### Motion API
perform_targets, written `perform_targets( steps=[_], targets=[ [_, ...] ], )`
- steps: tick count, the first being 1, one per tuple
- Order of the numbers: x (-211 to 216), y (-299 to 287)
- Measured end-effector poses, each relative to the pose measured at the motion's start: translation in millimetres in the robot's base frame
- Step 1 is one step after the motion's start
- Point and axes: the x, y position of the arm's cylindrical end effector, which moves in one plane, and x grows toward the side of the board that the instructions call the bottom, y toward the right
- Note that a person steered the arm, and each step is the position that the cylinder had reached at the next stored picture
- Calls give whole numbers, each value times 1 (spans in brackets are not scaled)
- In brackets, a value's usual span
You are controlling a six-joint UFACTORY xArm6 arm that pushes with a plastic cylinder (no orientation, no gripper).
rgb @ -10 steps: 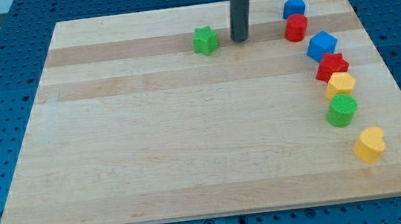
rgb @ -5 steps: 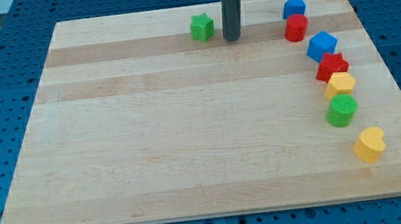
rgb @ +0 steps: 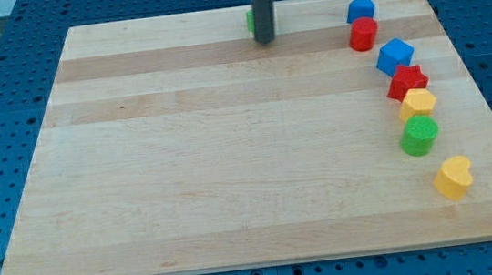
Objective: Push the green star to the top of the blue triangle
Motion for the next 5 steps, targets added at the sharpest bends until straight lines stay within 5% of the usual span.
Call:
perform_targets(
  steps=[1, 4, 5],
  targets=[
    [-2, -50],
    [-21, 78],
    [-21, 46]
  ],
)
